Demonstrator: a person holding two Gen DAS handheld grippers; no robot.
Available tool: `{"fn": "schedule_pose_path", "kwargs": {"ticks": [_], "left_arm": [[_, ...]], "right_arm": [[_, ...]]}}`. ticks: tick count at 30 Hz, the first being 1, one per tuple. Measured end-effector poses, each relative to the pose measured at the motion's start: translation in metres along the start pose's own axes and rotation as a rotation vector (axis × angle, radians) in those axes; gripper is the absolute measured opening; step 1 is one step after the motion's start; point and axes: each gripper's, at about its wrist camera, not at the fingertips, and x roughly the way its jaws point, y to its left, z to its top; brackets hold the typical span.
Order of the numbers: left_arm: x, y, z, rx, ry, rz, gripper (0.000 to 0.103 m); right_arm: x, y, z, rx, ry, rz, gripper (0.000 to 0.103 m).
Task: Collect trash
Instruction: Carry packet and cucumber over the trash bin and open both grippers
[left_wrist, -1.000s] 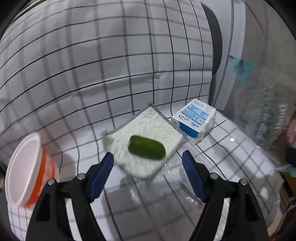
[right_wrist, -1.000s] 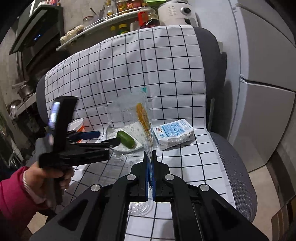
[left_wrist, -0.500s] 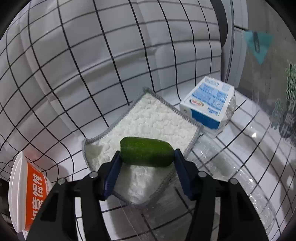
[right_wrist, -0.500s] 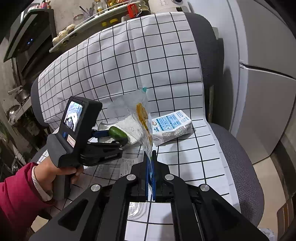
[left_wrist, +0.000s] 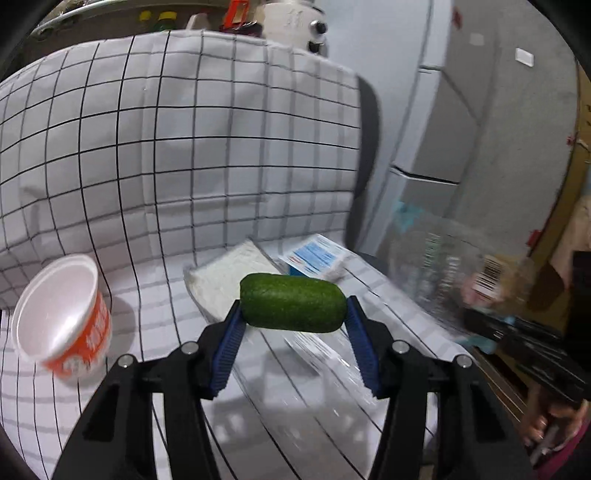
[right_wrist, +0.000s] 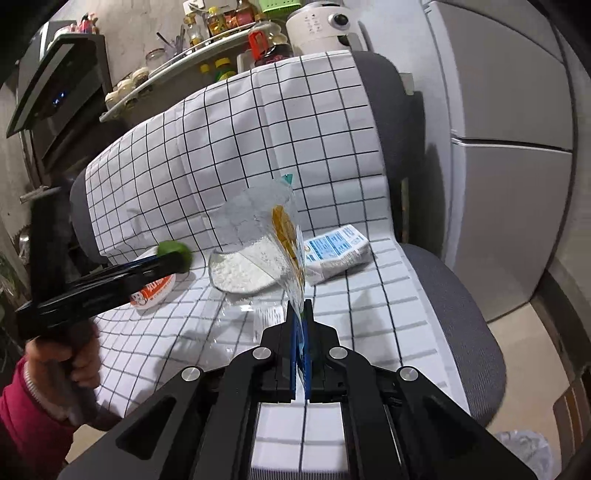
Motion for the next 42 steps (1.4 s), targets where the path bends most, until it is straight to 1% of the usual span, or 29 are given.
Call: {"fn": "schedule_pose_path", "kwargs": {"ticks": [5,9,11,12,14,17,22,26,30,36,37,38,39,40,41,42], "left_arm": [[-0.012,-0.04,-0.033,0.03,0.015,-0.066,0.053],[-0.009,-0.078,-0.061,0.062,0.05,-0.152,0.053],[-0.004,-0.098,-0.069,0.077,0.063,-0.198,0.053],[0.0,-0.116,-0.074,0.099,0.068,-0.228,0.053],[0.006,-0.137,-0.079,0.131,0.073,-0.26,0.053],[0.018,-0.179,-0.086,0.191,0.084,-0.322,0.053],[0.031,-0.238,-0.096,0.276,0.094,-0.4,0.053],[0.046,-0.29,-0.111,0.359,0.135,-0.469,0.053],[0.065,-0.329,-0.127,0.423,0.19,-0.507,0.053],[0.099,-0.36,-0.142,0.452,0.273,-0.528,0.054],[0.103,-0.362,-0.144,0.452,0.284,-0.529,0.054],[0.11,-0.365,-0.146,0.453,0.304,-0.528,0.055],[0.113,-0.369,-0.148,0.452,0.317,-0.523,0.056],[0.117,-0.37,-0.148,0.45,0.329,-0.522,0.065],[0.12,-0.37,-0.148,0.445,0.33,-0.517,0.072],[0.121,-0.369,-0.147,0.442,0.325,-0.513,0.073]], "right_arm": [[-0.027,-0.012,-0.023,0.036,0.023,-0.053,0.003],[-0.057,-0.027,-0.046,0.061,0.028,-0.127,0.003],[-0.077,-0.037,-0.059,0.072,0.024,-0.174,0.003],[-0.088,-0.044,-0.066,0.08,0.02,-0.203,0.003],[-0.107,-0.056,-0.078,0.1,0.011,-0.25,0.003],[-0.135,-0.075,-0.093,0.134,-0.01,-0.317,0.003],[-0.181,-0.112,-0.117,0.2,-0.051,-0.421,0.003],[-0.2,-0.144,-0.137,0.264,-0.052,-0.484,0.003],[-0.204,-0.176,-0.162,0.347,-0.018,-0.514,0.003],[-0.192,-0.21,-0.189,0.441,0.041,-0.514,0.003],[-0.189,-0.214,-0.191,0.452,0.048,-0.513,0.004],[-0.187,-0.22,-0.195,0.468,0.059,-0.51,0.007],[-0.185,-0.223,-0.197,0.478,0.065,-0.51,0.008],[-0.182,-0.228,-0.2,0.498,0.079,-0.511,0.008],[-0.18,-0.232,-0.202,0.511,0.09,-0.512,0.013],[-0.177,-0.235,-0.202,0.526,0.098,-0.511,0.02]]}}
